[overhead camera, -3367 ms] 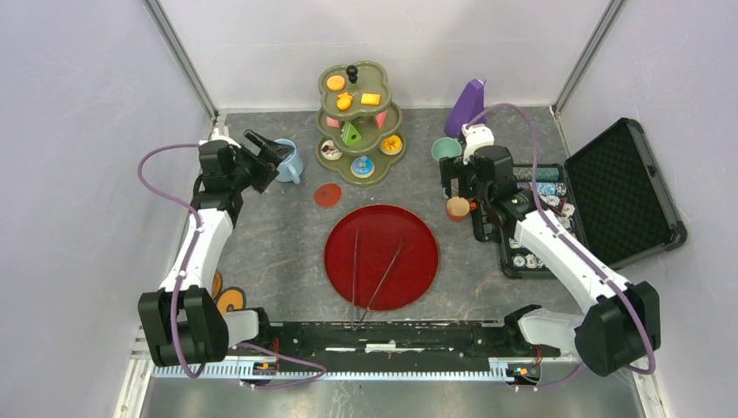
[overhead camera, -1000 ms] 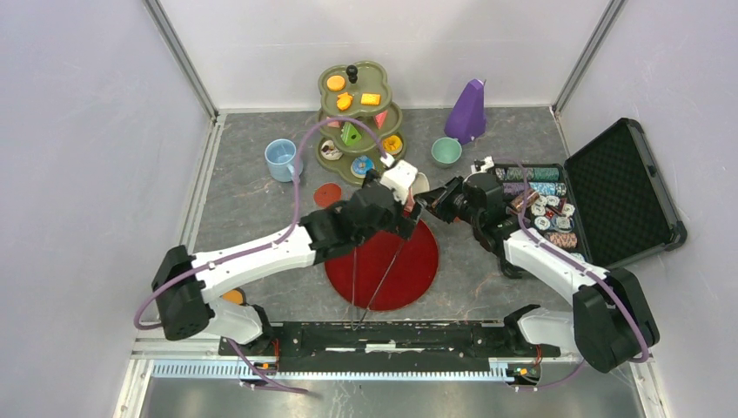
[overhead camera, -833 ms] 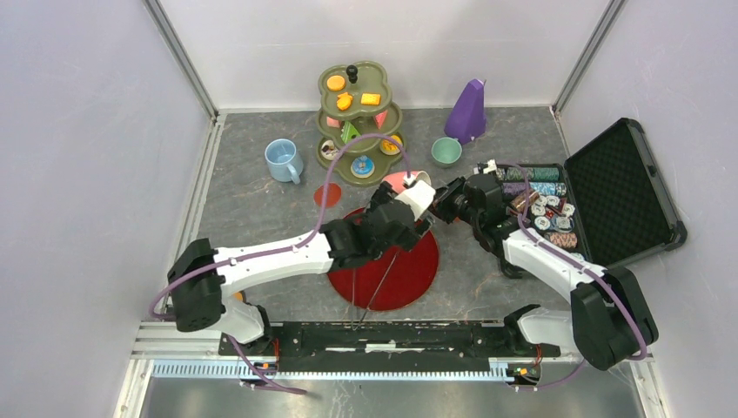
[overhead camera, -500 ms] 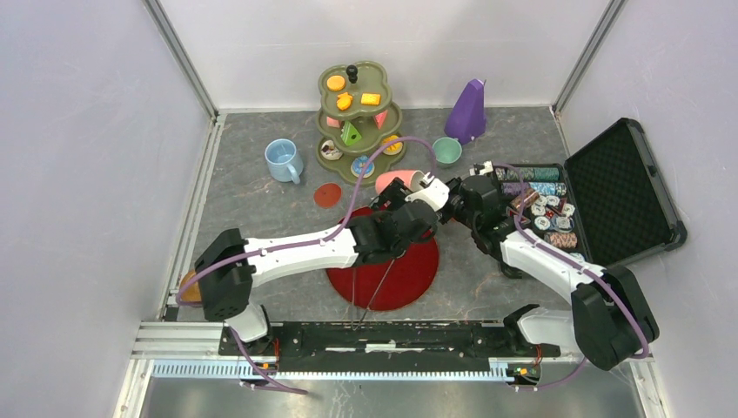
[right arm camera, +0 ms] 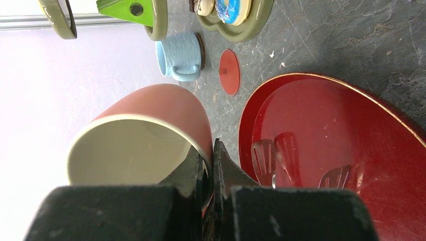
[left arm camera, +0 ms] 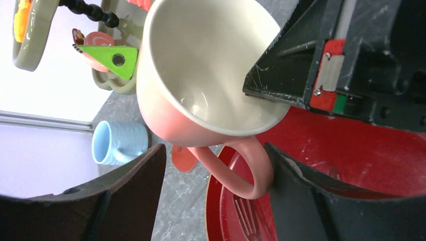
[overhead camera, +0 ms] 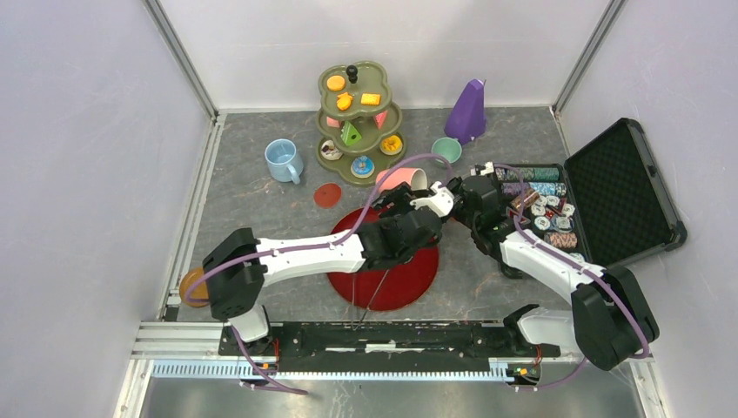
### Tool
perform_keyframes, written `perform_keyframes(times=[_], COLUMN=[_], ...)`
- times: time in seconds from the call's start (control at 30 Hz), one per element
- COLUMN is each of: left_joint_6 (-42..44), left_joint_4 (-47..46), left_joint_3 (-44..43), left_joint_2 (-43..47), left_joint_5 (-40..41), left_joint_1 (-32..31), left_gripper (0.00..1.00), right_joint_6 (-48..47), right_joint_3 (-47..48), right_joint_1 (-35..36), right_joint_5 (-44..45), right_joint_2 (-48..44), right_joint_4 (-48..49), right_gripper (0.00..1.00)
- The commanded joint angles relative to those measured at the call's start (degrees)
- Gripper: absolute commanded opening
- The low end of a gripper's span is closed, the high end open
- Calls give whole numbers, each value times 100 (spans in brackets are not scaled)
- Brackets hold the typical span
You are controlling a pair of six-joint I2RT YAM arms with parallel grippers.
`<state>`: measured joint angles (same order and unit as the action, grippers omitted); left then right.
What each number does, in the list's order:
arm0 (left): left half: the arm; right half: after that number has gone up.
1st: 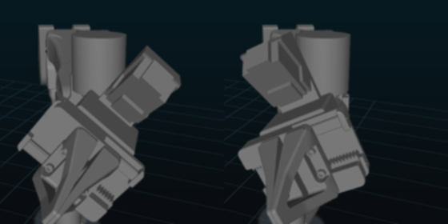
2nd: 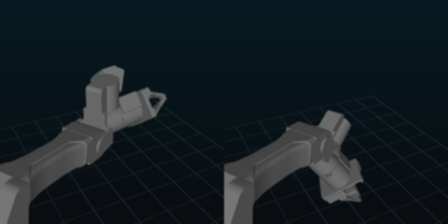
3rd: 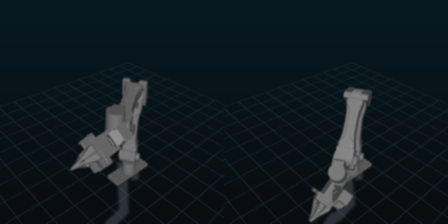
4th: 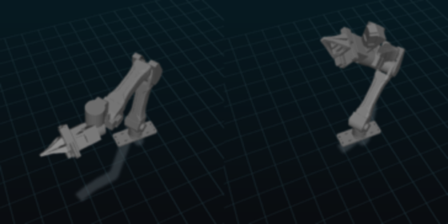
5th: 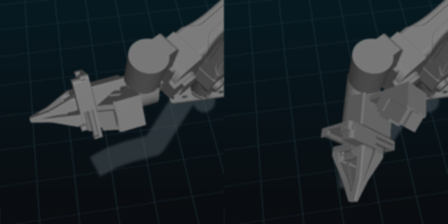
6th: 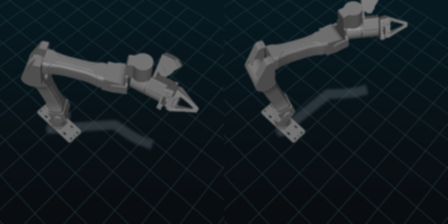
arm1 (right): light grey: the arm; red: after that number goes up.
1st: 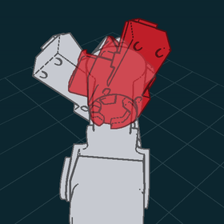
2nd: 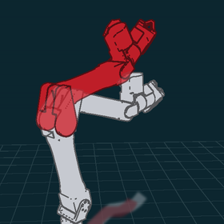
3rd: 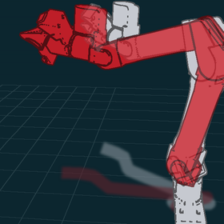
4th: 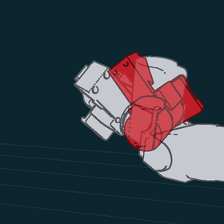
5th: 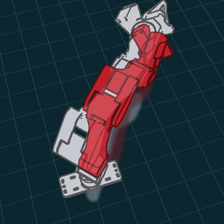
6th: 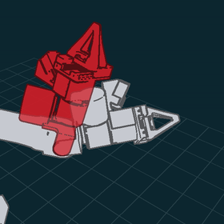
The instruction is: Serve the afternoon tea
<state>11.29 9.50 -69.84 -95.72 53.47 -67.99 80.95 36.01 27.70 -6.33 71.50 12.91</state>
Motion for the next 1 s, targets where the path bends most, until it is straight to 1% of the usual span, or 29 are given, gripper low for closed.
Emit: perform_keyframes(times=[0.0,0.13,0.23,0.27,0.3,0.33,0.37,0.43,0.5,0.53,0.6,0.63,0.67,0.73,0.77,0.83,0.9,0.97], left_joint_6=[777,1097,1277,1292,1317,1375,1483,1671,1664,1640,1550,1514,1466,1123,896,352,-206,-690], left_joint_4=[-319,-588,-717,-740,-769,-840,-920,-1206,-1229,-1231,-1231,-1227,-1219,-888,-612,-148,366,769], left_joint_3=[-63,13,28,49,98,162,261,414,505,545,618,665,719,715,685,706,639,595], left_joint_2=[-277,-267,-285,-243,-191,-134,-71,49,188,270,434,520,630,838,980,1317,1599,1836], left_joint_5=[754,805,976,984,969,916,865,851,799,770,723,667,585,380,182,-548,-1452,-2356], left_joint_1=[46,43,37,32,32,39,40,39,39,35,32,51,80,192,278,521,951,1476], left_gripper=[71,54,37,30,17,7,3,2,2,2,2,2,2,2,2,2,2,2], right_joint_6=[137,148,133,93,11,-68,-147,-270,-316,-357,-526,-641,-781,-1106,-1307,-1877,-2541,-2946], right_joint_3=[169,154,137,128,138,160,169,156,105,91,134,165,196,276,332,510,638,403], right_joint_1=[33,51,51,51,54,56,56,59,59,59,60,64,60,60,60,-4,-295,-589], right_joint_5=[-132,-153,-159,-159,-151,-122,-95,-56,-93,-133,-213,-226,-233,-215,-180,-328,-952,-1494], right_joint_2=[-236,-283,-320,-326,-328,-323,-323,-296,-250,-212,-126,-90,-70,-68,-72,-14,53,-52], right_joint_4=[609,600,600,631,687,692,688,734,870,953,961,940,933,811,743,719,803,1493], right_gripper=[0,0,0,3,8,13,17,25,29,33,50,62,72,84,89,95,98,98])
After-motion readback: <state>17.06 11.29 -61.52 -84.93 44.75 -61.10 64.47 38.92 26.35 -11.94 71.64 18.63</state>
